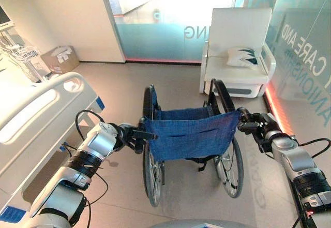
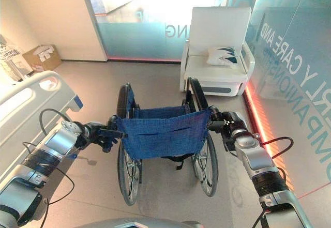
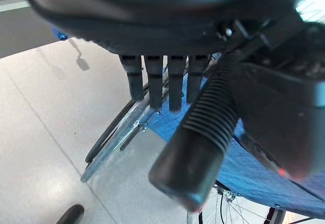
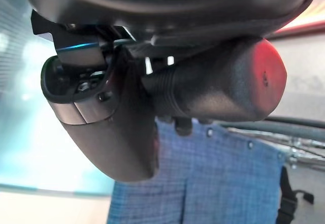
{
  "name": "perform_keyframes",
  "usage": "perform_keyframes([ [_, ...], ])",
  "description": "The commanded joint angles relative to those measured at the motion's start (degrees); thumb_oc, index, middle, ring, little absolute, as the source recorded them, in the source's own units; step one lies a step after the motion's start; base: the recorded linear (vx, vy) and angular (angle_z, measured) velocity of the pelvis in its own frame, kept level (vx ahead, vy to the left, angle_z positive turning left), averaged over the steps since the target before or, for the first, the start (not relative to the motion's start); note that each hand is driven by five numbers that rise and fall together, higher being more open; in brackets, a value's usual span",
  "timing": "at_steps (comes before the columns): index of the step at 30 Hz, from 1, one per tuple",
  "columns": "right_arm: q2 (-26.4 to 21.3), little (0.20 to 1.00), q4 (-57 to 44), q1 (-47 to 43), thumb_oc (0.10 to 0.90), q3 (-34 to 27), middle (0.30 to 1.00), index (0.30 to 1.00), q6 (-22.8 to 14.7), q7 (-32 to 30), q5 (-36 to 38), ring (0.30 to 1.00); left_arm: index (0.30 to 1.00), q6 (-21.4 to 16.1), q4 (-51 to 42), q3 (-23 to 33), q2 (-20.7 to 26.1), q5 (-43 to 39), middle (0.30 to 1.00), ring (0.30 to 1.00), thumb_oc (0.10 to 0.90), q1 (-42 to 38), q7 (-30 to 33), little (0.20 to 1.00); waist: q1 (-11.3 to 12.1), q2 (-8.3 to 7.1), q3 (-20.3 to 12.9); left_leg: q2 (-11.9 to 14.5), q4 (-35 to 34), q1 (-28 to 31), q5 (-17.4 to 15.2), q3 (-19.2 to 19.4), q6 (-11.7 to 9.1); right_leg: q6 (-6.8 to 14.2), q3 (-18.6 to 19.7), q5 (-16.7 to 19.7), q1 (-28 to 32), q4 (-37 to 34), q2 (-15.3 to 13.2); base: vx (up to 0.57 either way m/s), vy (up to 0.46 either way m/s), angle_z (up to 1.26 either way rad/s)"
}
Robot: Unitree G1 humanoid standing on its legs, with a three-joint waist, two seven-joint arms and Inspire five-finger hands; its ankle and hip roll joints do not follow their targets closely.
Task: Push the wheelchair next to the bed
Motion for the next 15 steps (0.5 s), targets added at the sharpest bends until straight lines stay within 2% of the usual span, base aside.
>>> perform_keyframes([
  [1, 10.22, 0.300, -5.96, -6.07, 0.400, 10.65, 0.300, 0.300, -6.56, 8.18, 6.07, 0.300, 0.300, -0.75, 3.45, -7.85, -4.94, 1.38, 0.300, 0.300, 0.400, -0.18, -2.04, 0.300, 3.01, -1.62, 3.19, -1.46, 0.63, 0.32, -2.68, 4.79, -1.06, 3.11, -0.50, -0.24, -0.17, 0.20, -0.42, 0.00, 0.000, 0.00],
  [5, 11.15, 0.300, -5.86, -5.84, 0.400, 10.50, 0.300, 0.300, -6.53, 8.29, 5.47, 0.300, 0.300, 1.00, 5.19, -7.97, -7.14, 0.05, 0.300, 0.300, 0.400, 0.11, 0.45, 0.300, 2.80, -1.90, 3.13, -1.43, 0.63, 0.48, -2.86, 4.97, -0.99, 3.16, -0.37, -0.33, -0.16, 0.22, -0.33, 0.00, 0.000, 0.00],
  [7, 11.67, 0.300, -5.94, -6.00, 0.400, 10.54, 0.300, 0.300, -6.07, 8.19, 5.26, 0.300, 0.300, 0.39, 6.40, -8.14, -8.41, -0.06, 0.300, 0.300, 0.400, 0.38, 2.49, 0.300, 2.65, -2.07, 3.11, -1.35, 0.63, 0.52, -2.90, 5.07, -1.03, 3.15, -0.30, -0.41, -0.17, 0.29, -0.29, 0.03, -0.003, 0.01],
  [11, 12.08, 0.300, -5.86, -6.29, 0.400, 10.72, 0.300, 0.300, -5.53, 8.09, 5.15, 0.300, 0.300, -1.50, 7.51, -7.45, -10.02, -8.70, 0.300, 0.300, 0.400, 0.67, 11.33, 0.300, 2.50, -2.33, 3.19, -1.31, 0.63, 0.51, -2.90, 5.10, -1.01, 3.02, -0.04, -0.52, -0.26, 0.41, -0.13, 0.01, 0.002, 0.01],
  [12, 12.41, 0.300, -5.93, -6.29, 0.400, 10.55, 0.300, 0.300, -5.20, 8.35, 4.86, 0.300, 0.300, -3.55, 7.94, -6.73, -11.54, -15.97, 0.300, 0.300, 0.400, 0.95, 18.16, 0.300, 2.38, -2.49, 3.28, -1.27, 0.63, 0.52, -2.98, 5.17, -0.97, 2.95, 0.21, -0.54, -0.32, 0.39, 0.00, 0.03, 0.008, 0.05],
  [14, 12.81, 0.300, -5.95, -5.58, 0.400, 10.42, 0.300, 0.300, -5.55, 8.58, 4.41, 0.300, 0.300, -6.92, 8.05, -5.57, -13.51, -26.55, 0.300, 0.300, 0.400, 1.76, 25.85, 0.300, 2.27, -2.72, 3.28, -1.28, 0.63, 0.52, -3.07, 5.29, -0.95, 2.94, 0.45, -0.49, -0.40, 0.35, 0.11, 0.04, 0.014, 0.03],
  [15, 13.11, 0.300, -6.27, -4.68, 0.400, 10.04, 0.300, 0.300, -5.90, 8.74, 4.03, 0.300, 0.300, -10.56, 7.48, -4.21, -15.23, -34.09, 0.300, 0.300, 0.400, 3.02, 30.18, 0.300, 2.25, -2.91, 3.36, -1.19, 0.63, 0.54, -3.08, 5.47, -0.97, 2.96, 0.48, -0.37, -0.46, 0.36, 0.12, 0.00, 0.000, 0.00],
])
